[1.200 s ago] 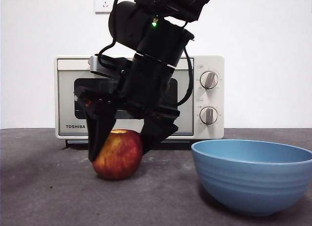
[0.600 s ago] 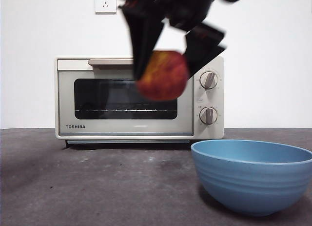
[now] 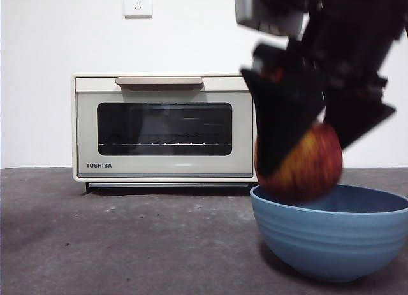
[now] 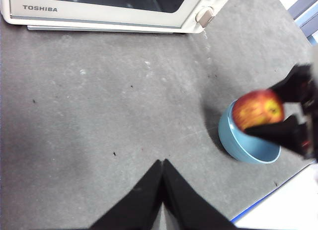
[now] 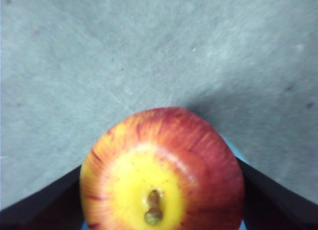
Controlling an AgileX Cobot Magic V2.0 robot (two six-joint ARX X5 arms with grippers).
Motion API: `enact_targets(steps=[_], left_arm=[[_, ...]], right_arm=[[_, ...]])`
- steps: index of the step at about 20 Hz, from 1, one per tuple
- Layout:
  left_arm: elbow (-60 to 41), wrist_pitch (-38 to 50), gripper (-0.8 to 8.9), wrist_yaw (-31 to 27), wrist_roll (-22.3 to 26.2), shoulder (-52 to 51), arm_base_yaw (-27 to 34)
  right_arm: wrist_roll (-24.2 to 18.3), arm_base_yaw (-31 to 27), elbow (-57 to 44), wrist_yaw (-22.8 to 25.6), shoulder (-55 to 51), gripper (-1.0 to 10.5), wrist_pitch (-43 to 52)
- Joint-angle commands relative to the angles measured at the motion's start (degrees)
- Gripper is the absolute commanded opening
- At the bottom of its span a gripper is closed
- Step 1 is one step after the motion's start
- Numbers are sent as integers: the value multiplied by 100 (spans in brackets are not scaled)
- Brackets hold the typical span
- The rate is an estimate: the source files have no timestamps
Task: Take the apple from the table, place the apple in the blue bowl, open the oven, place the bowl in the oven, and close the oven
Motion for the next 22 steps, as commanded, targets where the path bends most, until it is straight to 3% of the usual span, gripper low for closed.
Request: enact_targets(steps=[1, 11, 17, 22], left_arm=[[96, 37, 7, 26, 92, 31, -15], [96, 42, 7, 26, 90, 31, -15], [96, 107, 7, 26, 90, 122, -15], [96, 584, 7, 26, 17, 562, -20]], right_arm=[[232, 55, -302, 20, 68, 357, 448], [365, 61, -732, 0, 70, 474, 608], [149, 57, -393, 57, -15, 475, 529], [-136, 35, 411, 787, -365, 475, -264]])
